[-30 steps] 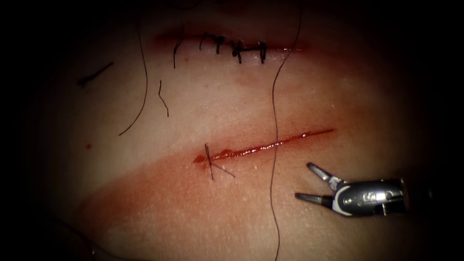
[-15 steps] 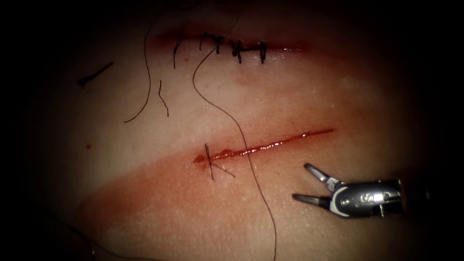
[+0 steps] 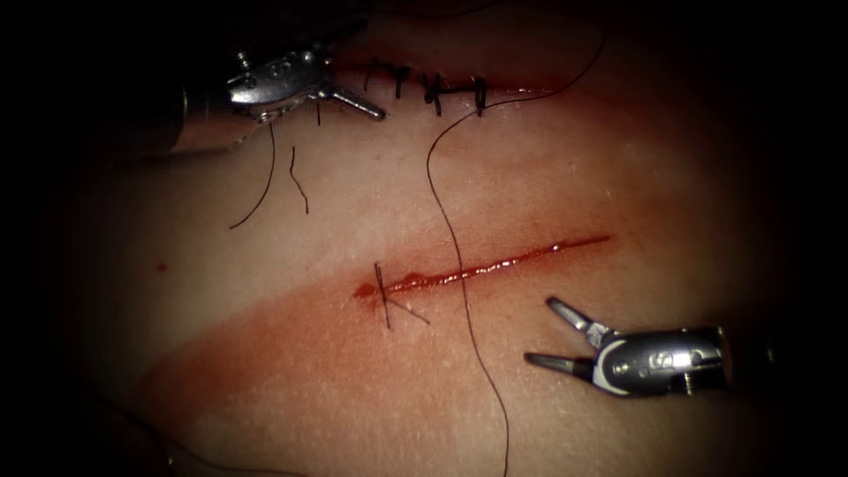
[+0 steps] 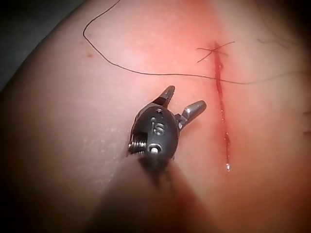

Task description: Wound Closure

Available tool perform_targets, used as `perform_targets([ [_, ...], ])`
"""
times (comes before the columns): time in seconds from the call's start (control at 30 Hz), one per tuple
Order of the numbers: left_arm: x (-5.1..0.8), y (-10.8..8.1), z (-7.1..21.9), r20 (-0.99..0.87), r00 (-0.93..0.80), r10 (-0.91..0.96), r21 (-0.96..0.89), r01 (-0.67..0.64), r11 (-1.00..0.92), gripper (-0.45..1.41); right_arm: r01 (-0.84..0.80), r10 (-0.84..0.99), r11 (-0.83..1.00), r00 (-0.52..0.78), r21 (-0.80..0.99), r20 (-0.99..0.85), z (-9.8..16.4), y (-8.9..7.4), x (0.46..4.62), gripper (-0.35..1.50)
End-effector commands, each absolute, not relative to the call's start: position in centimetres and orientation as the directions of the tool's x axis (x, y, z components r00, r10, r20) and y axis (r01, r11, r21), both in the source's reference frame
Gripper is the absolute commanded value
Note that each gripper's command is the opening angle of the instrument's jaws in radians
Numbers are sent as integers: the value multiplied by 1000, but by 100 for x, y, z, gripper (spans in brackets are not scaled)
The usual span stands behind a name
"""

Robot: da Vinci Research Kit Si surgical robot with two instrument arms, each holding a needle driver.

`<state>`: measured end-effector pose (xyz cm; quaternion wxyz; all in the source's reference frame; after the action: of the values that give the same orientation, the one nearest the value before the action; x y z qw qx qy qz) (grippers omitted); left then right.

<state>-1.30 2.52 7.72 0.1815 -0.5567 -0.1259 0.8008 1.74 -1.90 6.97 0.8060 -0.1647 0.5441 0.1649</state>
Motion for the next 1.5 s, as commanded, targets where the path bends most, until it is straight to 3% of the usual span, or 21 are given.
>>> perform_targets([
  [0.03,-131,241,776,-844,-313,436,-411,-146,-900,119,-443,88,893,350,-82,-933,702,-197,182,143],
  [0.23,-132,168,763,-818,-256,515,-503,-116,-856,109,-441,88,894,348,-80,-933,702,-196,182,143],
  [0.57,-210,45,779,-724,-82,685,-684,-42,-728,98,-433,94,898,349,-72,-932,691,-194,163,143],
  [1.5,-277,-1,831,-627,-44,778,-778,-9,-628,96,-450,95,890,346,-77,-933,685,-199,159,143],
])
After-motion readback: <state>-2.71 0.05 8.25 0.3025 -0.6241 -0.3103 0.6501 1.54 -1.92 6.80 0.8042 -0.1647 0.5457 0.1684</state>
